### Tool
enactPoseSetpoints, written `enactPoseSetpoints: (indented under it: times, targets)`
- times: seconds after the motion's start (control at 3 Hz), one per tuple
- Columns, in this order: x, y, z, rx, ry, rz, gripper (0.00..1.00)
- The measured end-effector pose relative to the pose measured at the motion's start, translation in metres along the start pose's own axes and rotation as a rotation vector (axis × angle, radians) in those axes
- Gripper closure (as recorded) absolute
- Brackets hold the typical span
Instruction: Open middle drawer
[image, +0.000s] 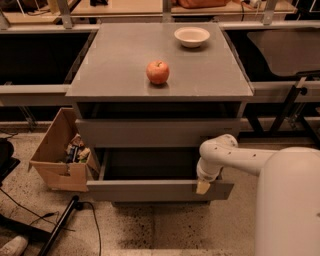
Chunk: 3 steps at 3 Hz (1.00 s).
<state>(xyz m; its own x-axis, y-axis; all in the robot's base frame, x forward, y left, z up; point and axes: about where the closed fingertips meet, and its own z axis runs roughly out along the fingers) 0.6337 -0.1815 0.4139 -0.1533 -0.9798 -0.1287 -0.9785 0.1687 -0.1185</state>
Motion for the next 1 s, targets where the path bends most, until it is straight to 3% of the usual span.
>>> enactPoseSetpoints:
  times: [0.67, 1.0]
  targets:
    - [0.0, 0.0, 0.0, 0.0, 0.0, 0.0, 1.0]
    - [0.011, 0.037, -0.001, -0.041, 0.007, 0.012, 1.0]
